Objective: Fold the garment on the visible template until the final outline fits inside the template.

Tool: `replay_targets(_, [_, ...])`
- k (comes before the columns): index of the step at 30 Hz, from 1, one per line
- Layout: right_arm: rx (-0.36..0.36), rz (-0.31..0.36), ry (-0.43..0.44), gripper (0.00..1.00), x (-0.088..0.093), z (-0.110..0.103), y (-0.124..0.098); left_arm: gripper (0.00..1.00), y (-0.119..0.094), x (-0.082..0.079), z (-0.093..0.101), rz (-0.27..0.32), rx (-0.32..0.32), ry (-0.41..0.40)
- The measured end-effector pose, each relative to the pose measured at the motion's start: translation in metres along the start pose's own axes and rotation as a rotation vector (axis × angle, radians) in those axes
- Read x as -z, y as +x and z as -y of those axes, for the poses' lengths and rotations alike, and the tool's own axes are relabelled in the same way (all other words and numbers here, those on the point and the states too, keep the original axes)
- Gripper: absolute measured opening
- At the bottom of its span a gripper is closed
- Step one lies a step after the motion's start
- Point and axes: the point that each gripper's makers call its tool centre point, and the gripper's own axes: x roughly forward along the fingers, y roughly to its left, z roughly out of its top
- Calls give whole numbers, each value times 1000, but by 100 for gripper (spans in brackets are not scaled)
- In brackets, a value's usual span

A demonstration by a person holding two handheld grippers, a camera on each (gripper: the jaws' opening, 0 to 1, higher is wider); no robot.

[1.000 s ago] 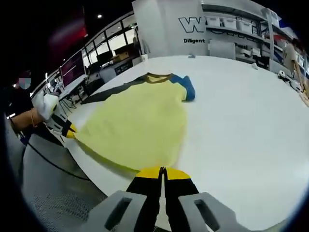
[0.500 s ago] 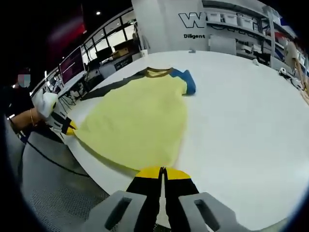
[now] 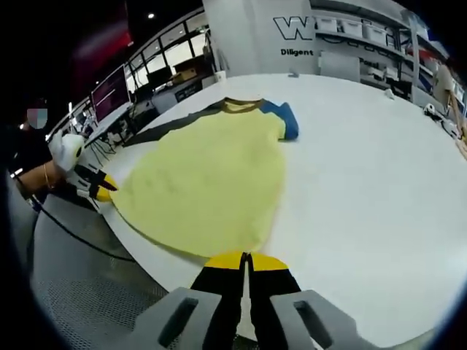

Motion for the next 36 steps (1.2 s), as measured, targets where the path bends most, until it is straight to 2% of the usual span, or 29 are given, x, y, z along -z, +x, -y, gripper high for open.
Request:
replay_targets(4, [-1,-2,-3,0,0,-2,0,28,-1,-1,1,6,-5,-9])
replay_targets(11, [-3,-23,-16,0,5,-1,1,33,-2,0,-3,49,-8,-92])
replay_targets(13, [-4,-21,-15,0,5,0,0,36,-9,-7,4,95,-2,-105])
replay_targets(15, [-2,-24,-15,0,7,0,0,38,-11,-7,2,140,-9,-108])
replay_targets(19, [-2,-30,-17,0,8,0,-1,45,-16,-11,7,163,3,-136])
replay_targets(21, [-7,-36,-16,0,9,-1,-1,48,-23,-8,-1,199,-3,-191])
replay_targets(23, [-11,-41,-18,0,9,-3,-1,54,-27,-8,-4,214,-10,-210])
replay_targets(26, [-18,-43,-15,1,8,-8,-4,62,-42,-19,-14,324,-52,-279])
replay_targets(27, [-20,-45,-15,5,9,-8,-4,64,-47,-25,-15,365,-66,-285])
replay_targets(29, [-24,-52,-14,8,10,-9,-4,64,-53,-32,-16,412,-83,-281])
replay_targets(33, [-43,-69,-35,10,14,-13,-3,67,-58,-39,-15,497,-101,-294])
replay_targets(36, [-35,-63,-36,11,12,-13,-4,70,-59,-38,-10,495,-92,-320])
